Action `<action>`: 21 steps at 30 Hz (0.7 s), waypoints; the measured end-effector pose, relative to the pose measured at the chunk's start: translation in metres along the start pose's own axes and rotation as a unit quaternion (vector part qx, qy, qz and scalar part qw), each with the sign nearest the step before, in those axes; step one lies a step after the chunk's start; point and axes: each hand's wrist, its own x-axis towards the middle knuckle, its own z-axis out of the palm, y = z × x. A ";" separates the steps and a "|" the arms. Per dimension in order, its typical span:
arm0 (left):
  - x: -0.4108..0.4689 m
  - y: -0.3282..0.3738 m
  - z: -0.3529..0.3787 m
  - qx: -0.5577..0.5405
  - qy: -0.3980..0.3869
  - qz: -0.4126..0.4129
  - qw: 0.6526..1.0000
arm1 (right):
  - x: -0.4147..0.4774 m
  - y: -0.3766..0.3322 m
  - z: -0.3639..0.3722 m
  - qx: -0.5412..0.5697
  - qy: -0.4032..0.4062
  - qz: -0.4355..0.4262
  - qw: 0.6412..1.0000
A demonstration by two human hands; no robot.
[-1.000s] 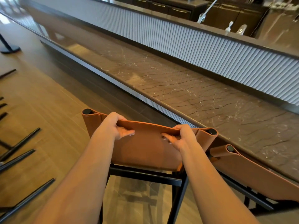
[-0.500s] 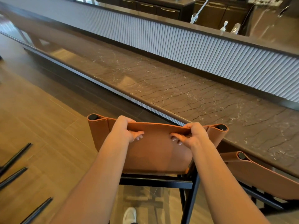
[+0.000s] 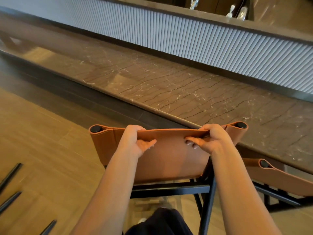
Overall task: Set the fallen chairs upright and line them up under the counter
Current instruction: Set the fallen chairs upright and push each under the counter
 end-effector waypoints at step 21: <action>0.065 0.073 0.092 0.040 -0.036 0.014 0.998 | 0.062 -0.078 -0.008 0.145 -0.007 -0.017 0.989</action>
